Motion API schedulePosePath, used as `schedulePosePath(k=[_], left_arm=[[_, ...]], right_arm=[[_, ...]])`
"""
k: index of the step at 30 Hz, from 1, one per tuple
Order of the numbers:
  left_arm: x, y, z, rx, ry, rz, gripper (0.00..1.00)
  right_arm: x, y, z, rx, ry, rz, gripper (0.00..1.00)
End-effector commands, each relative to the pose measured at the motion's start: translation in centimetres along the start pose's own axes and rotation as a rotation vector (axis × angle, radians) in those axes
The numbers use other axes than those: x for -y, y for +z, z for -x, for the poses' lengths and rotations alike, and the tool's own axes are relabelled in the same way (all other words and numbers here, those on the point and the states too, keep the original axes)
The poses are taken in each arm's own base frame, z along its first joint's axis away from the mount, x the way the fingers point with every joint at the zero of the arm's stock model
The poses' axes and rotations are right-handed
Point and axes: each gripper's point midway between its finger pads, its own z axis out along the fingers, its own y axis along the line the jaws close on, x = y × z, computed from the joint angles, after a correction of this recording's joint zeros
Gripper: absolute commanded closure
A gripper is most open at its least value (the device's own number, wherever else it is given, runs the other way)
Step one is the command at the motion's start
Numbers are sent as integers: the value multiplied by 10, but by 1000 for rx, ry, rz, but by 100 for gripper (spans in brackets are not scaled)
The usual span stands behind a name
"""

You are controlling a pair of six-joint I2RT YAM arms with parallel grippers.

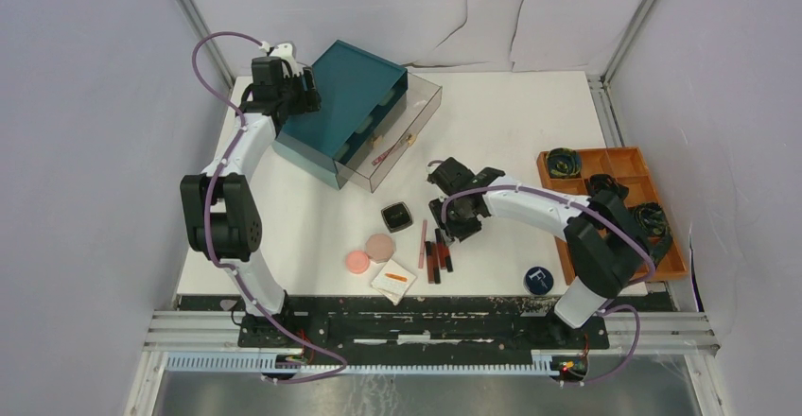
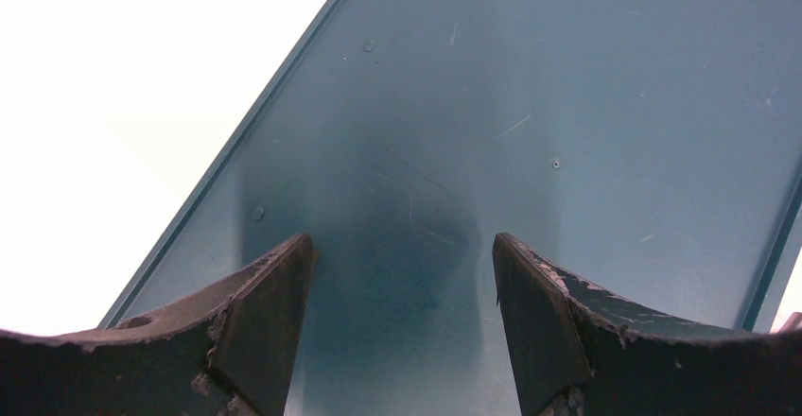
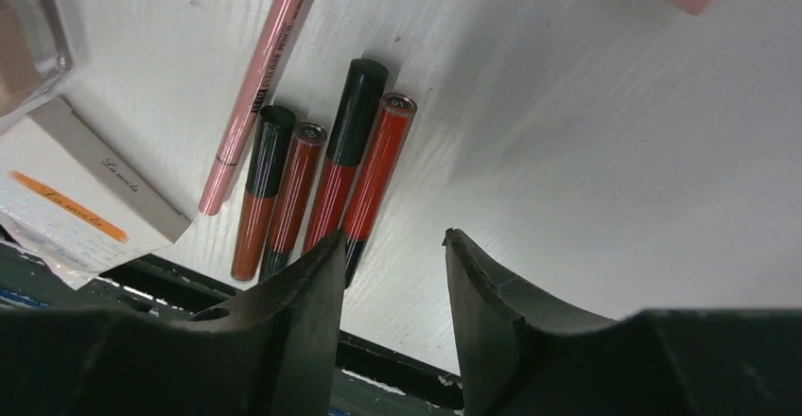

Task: Organize the makeup

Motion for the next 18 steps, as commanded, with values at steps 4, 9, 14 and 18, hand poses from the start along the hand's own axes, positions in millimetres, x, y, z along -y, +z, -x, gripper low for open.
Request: schedulePosePath(k=[4,9,14,18], left_arm=[[-3,3,-32,-105,-4,2,23],[-3,3,-33,-106,-4,2,23],[-4,3,-35,-108,-3,6,23],[-3,3,-35,-109,-2,5,23]], right_arm=[[-1,18,9,46,33,-9,52],[-1,23,10,36,33,-9,52],[2,28,6,24,32,-24,53],[9,28,4,24,31,-60,57]])
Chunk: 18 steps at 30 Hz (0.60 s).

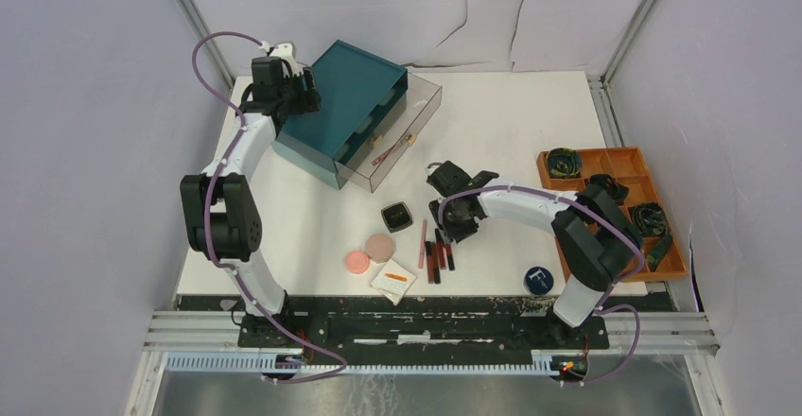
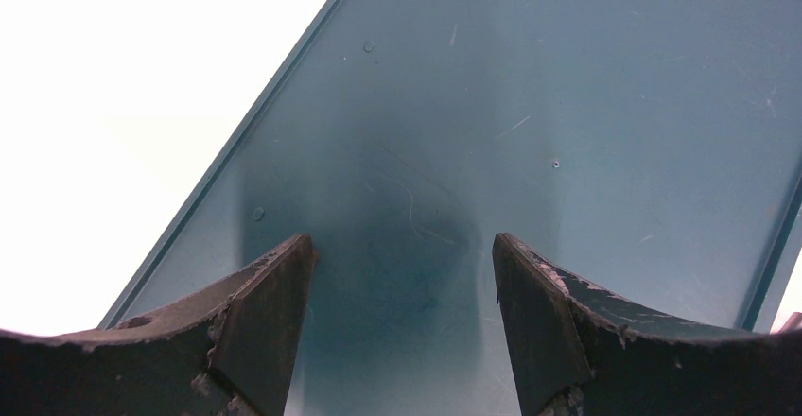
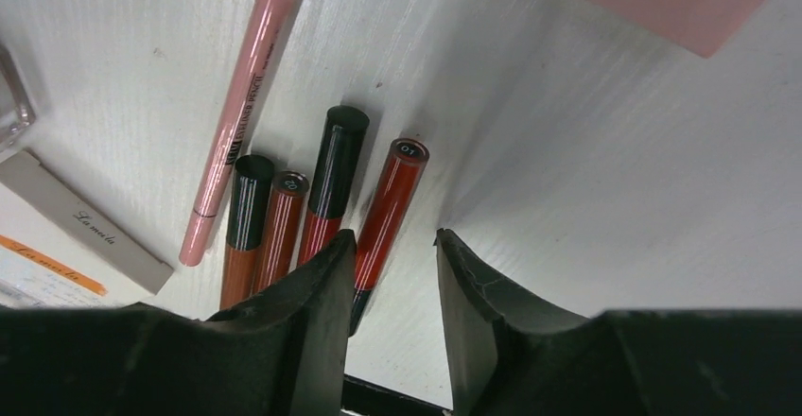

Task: Organize the makeup

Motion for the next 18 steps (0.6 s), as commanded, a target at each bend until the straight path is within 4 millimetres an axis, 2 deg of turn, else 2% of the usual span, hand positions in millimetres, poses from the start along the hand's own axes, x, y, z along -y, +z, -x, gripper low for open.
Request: schedulePosePath(k=[1,8,12,14,18], left_arm=[[-3,3,-35,-108,-3,5,23],[-5,3,-35,-109,-1,11,23],[-7,3,-35,-109,-2,15,23],[-7,3,-35,-110,-2,16,23],[-8,4,-36,-111,-3,18,23]], right_arm=[[8,3,4,26,-2,-52,58],[10,8,3,13,-8,-66,59],[11,10,2,10,-11,-68,68],[12,10,1,6,-14,-73,69],[14,2,5,24,-17,-86,76]])
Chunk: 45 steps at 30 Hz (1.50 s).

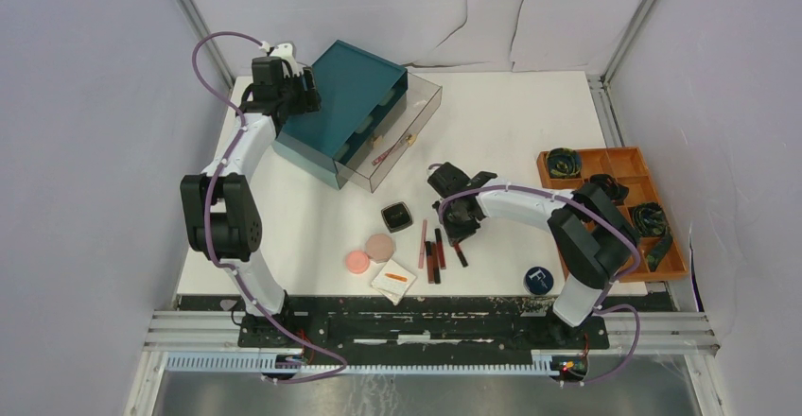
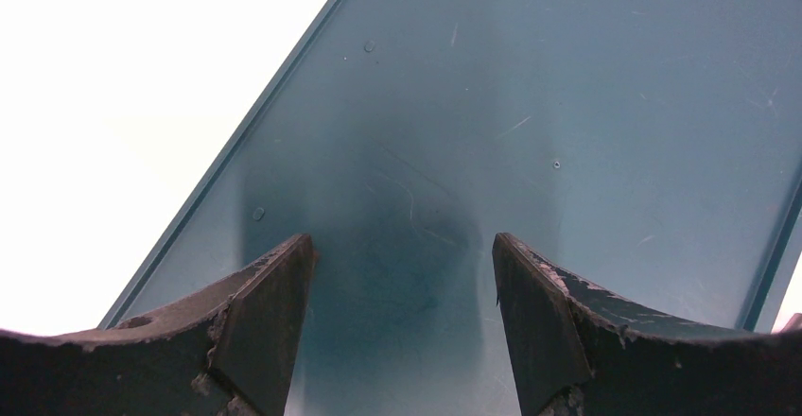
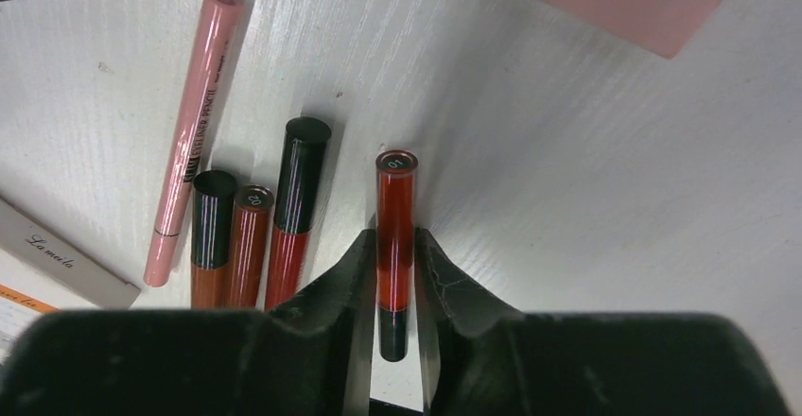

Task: Organize the makeup

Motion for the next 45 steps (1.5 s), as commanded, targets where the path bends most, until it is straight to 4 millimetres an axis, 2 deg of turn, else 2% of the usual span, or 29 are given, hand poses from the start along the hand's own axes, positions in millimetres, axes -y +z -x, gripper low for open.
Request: schedulePosePath(k=[1,4,8,11,13,16,21,26,30,31,33,36,38,41,43,45], left_arm=[[-7,3,-36,-111,-2,14,23],[-7,3,-36,-112,-2,14,23],[-7,4,-35,-108,-3,14,23],[-8,4,-32,-104,-4,15,23],[-7,5,-31,-103,-4,11,23],[-6,5,-31,-102,-7,10,23],[-4,6,-31,-104,-13,1,23],[-4,7,-31,-102,-19,-6,23],[-3,8,-31,-103,-22,-11,24],[-3,8,-31,-104,-23,-12,24],[-3,8,-32,-106,-23,-12,24],[-5,9,-33,-108,-23,-8,23],[-6,9,-33,-108,-24,-7,23],[-6,10,-34,-110,-24,-7,24],[-6,11,-34,-111,-25,-6,23],[-7,11,-35,-112,-25,-5,24]], right_arm=[[4,-9,9,41,-13,-31,79],[3,-35,26,99,-17,-38,83],[-10,-94,72,237,-36,-5,83],[-28,-151,126,384,-58,44,83],[-39,-177,158,468,-65,75,83],[-58,-204,211,593,-53,135,84],[-78,-204,287,691,21,241,85],[-87,-175,330,717,111,354,85],[-82,-153,346,735,163,376,80],[-81,-149,347,732,169,375,75],[-78,-145,346,726,176,361,58],[-71,-150,340,738,162,327,38],[-65,-170,334,778,133,307,29],[-58,-197,321,813,88,283,28],[-55,-203,301,773,62,260,30],[-51,-200,272,701,31,225,31]])
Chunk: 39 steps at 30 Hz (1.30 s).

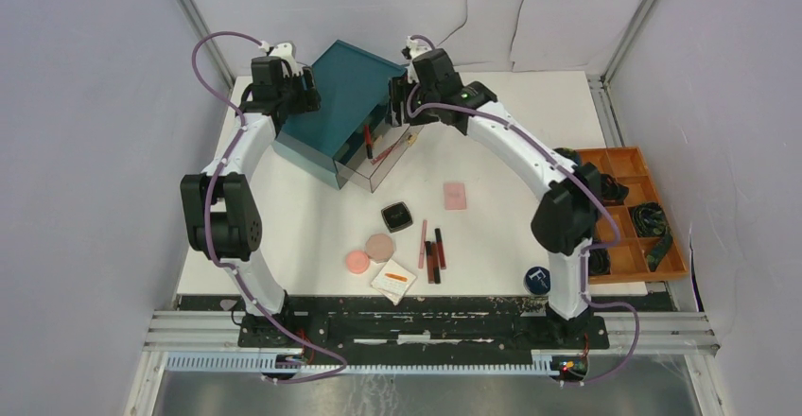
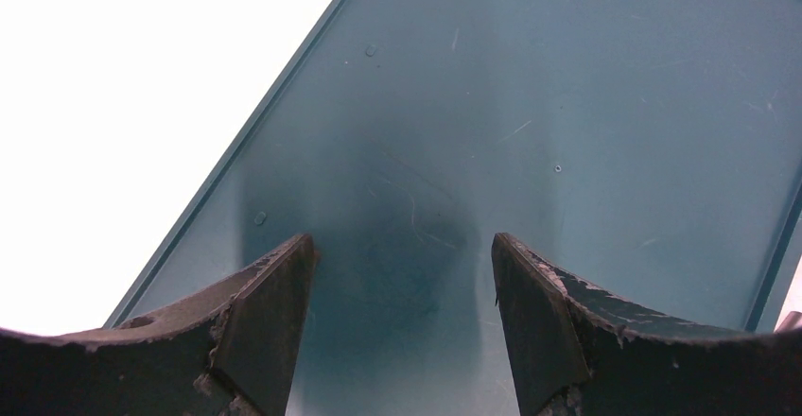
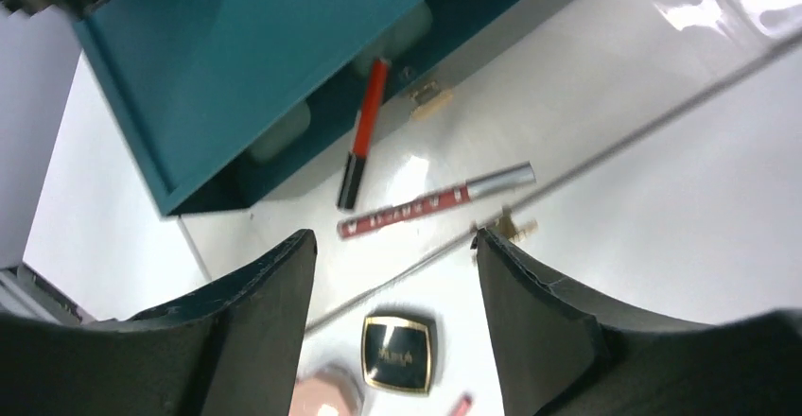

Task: Organize the makeup

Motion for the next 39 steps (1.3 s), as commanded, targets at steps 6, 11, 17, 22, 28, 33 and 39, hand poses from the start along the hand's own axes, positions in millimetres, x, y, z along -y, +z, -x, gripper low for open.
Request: schedulePosePath(k=[6,11,17,22,28,33,39], left_arm=[[-7,12,-38,-124,-16,8,24],[-9,15,-42,-133,-18,8,24],[-7,18,-43,-138,-22,-3,24],[-7,17,-42,-137,-23,1,24],[-9,16,-42,-136,-21,4,24],[-9,15,-45,-142,-18,6,24],[-9,15,-47,-144,-18,5,24]], right_arm=[[18,-87,-106,-211,-147,-64,38],[29,-92,-187,-384,-145,-78,41],[44,-78,-229,-484,-107,-131,42],[48,-68,-246,-516,-73,-140,43],[59,-60,-268,-563,-75,-161,46],[70,-56,-275,-560,-70,-213,53],[77,-50,-278,-548,-71,-240,54]])
